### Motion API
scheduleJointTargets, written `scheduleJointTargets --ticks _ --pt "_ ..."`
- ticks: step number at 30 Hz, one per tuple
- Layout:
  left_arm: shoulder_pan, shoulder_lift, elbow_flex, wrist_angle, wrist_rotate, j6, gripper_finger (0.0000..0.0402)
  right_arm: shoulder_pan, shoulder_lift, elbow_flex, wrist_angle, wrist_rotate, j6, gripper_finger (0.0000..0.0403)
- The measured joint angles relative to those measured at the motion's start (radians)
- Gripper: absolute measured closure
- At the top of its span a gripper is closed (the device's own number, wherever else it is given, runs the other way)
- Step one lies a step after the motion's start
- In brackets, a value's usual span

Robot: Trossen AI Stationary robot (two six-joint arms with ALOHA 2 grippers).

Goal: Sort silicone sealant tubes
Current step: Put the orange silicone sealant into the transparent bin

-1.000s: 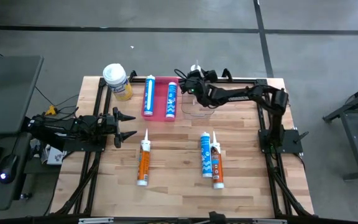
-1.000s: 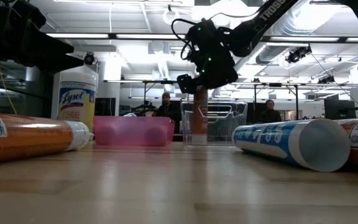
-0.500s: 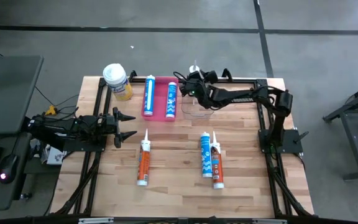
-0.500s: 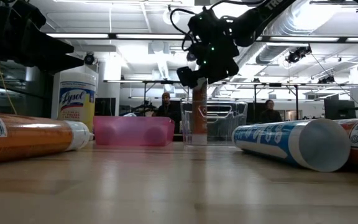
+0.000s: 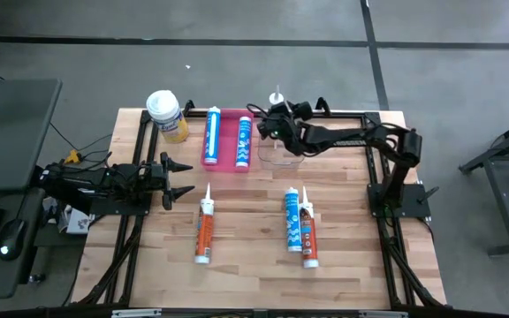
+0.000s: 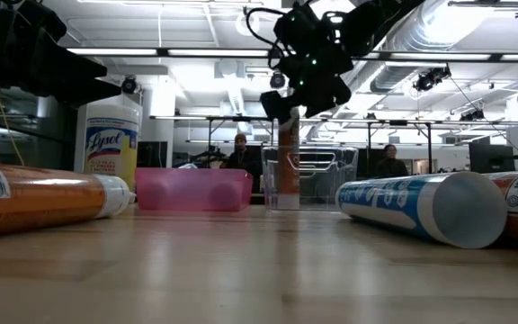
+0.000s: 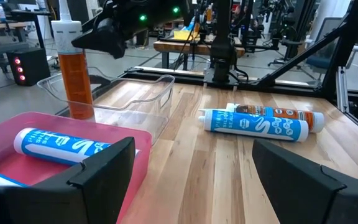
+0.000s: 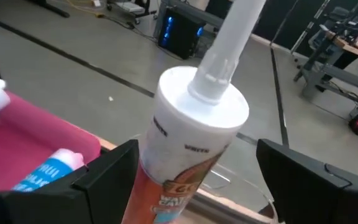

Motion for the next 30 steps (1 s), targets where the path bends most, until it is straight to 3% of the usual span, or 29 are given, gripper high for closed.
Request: scheduleJointTargets --ticks 8,19,30 --pt "0.000 0.000 0.000 0.000 0.000 0.000 0.0082 0.047 -0.082 0.000 -0.151 -0.008 0.112 0.0082" --pt "0.000 0.000 0.000 0.000 0.000 0.000 0.0082 0.147 -0.219 -0.001 -0.432 -0.117 0.365 0.0082" --pt "0.000 0.000 0.000 0.000 0.000 0.000 0.0082 0.248 -0.322 -0.001 -0.580 -0.369 0.491 0.0082"
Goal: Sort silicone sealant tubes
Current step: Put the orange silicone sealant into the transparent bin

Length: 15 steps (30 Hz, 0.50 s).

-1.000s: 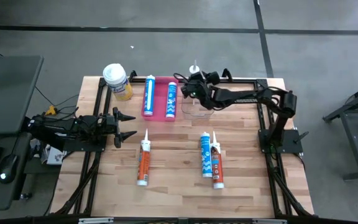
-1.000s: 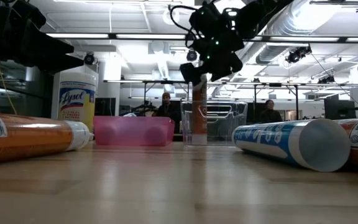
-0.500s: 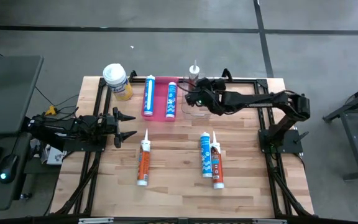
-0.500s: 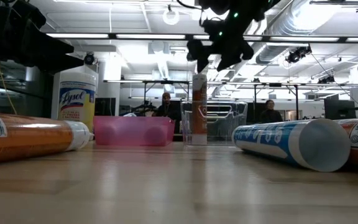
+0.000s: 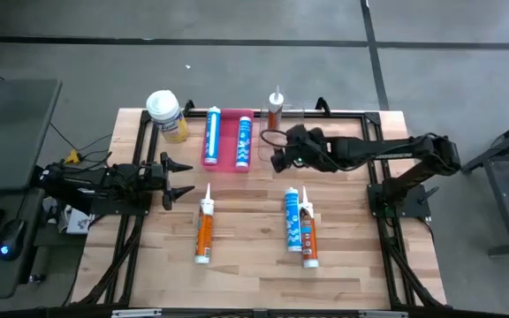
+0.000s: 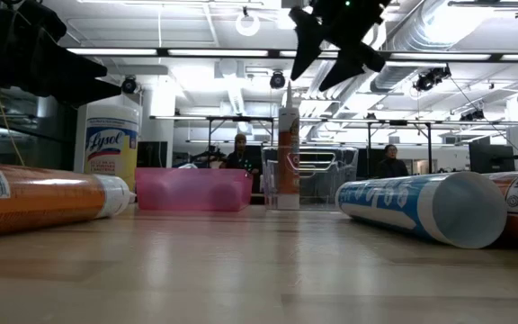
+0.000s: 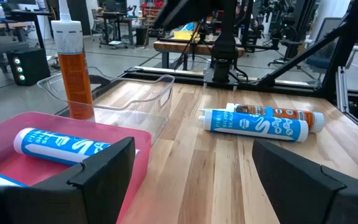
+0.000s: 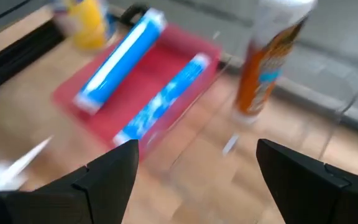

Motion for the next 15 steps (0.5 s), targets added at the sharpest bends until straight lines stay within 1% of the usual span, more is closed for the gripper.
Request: scheduleJointTargets --ticks 4,8,15 --pt "0.000 0.000 0.000 0.000 0.000 0.000 0.0082 0.031 -0.027 0.000 -0.109 -0.127 0.131 0.0082" --pt "0.000 0.000 0.000 0.000 0.000 0.000 0.0082 0.072 -0.033 0.000 -0.226 -0.230 0.279 0.0082" --pt "0.000 0.000 0.000 0.000 0.000 0.000 0.0082 0.135 -0.034 0.000 -0.367 -0.434 0.507 0.0082"
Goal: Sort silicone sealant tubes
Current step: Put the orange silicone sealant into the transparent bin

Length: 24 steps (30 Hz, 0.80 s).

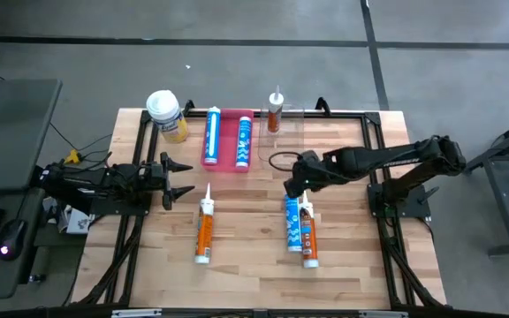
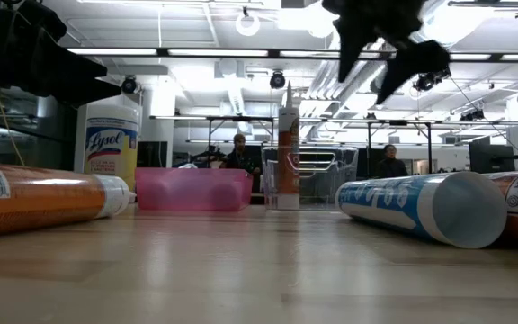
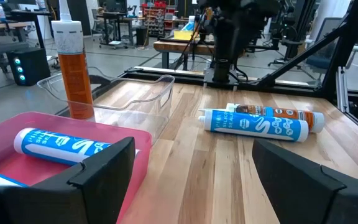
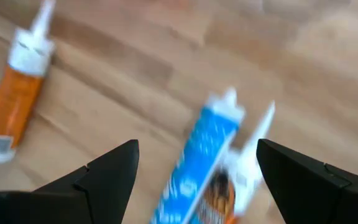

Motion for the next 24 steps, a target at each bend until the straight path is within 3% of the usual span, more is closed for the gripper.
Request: scheduleJointTargets --ticks 6,13,24 --pt "0.000 0.000 0.000 0.000 0.000 0.000 0.0082 0.053 0.000 0.000 -0.086 -0.135 0.220 0.0082" --pt "0.000 0.000 0.000 0.000 0.000 0.000 0.0082 0.127 0.022 0.000 -0.166 -0.161 0.420 0.0082" --pt "0.000 0.000 0.000 0.000 0.000 0.000 0.0082 0.161 0.151 0.000 -0.162 -0.255 0.487 0.0082"
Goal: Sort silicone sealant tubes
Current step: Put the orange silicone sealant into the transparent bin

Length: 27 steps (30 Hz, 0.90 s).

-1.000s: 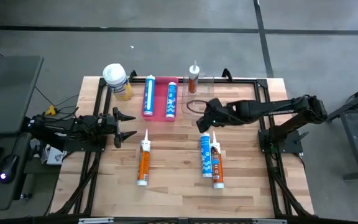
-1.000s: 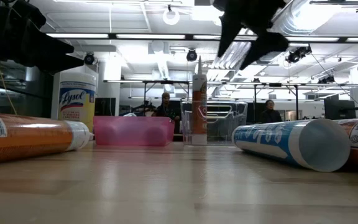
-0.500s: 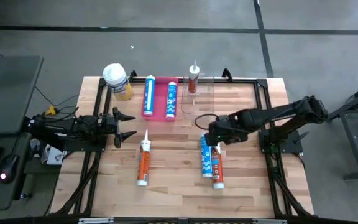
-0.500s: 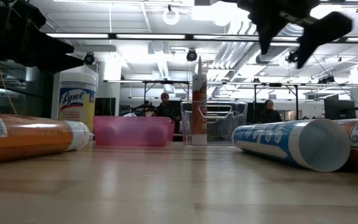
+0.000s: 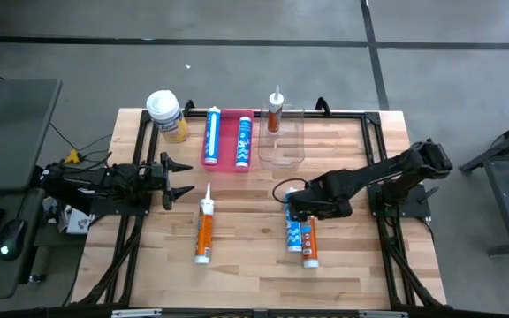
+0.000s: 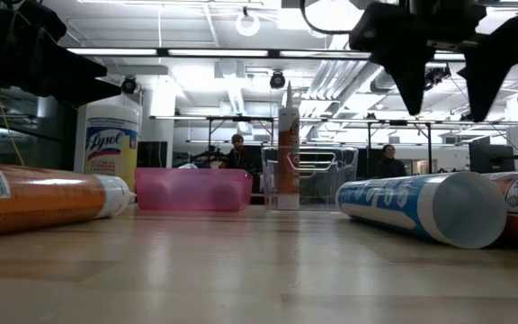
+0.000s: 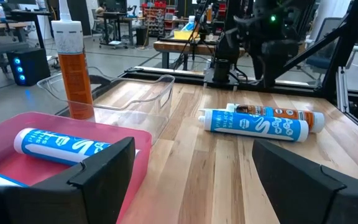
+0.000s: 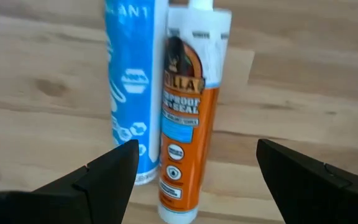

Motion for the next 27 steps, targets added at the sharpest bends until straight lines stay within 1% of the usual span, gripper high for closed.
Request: scheduleJointTargets --ticks 5,19,23,27 --pt "0.000 0.000 0.000 0.000 0.000 0.000 0.0082 0.002 0.043 0.000 -0.004 -0.059 0.000 0.0082" --pt "0.000 0.000 0.000 0.000 0.000 0.000 0.0082 -0.006 0.072 -0.001 -0.020 -0.057 0.002 0.0082" --pt "0.000 0.000 0.000 0.001 0.000 0.000 0.0082 -0.006 0.080 -0.020 0.004 -0.069 0.003 0.0082" --pt "0.000 0.000 0.000 0.000 0.000 0.000 0.0082 -0.010 0.080 -0.061 0.065 -0.084 0.021 0.0082"
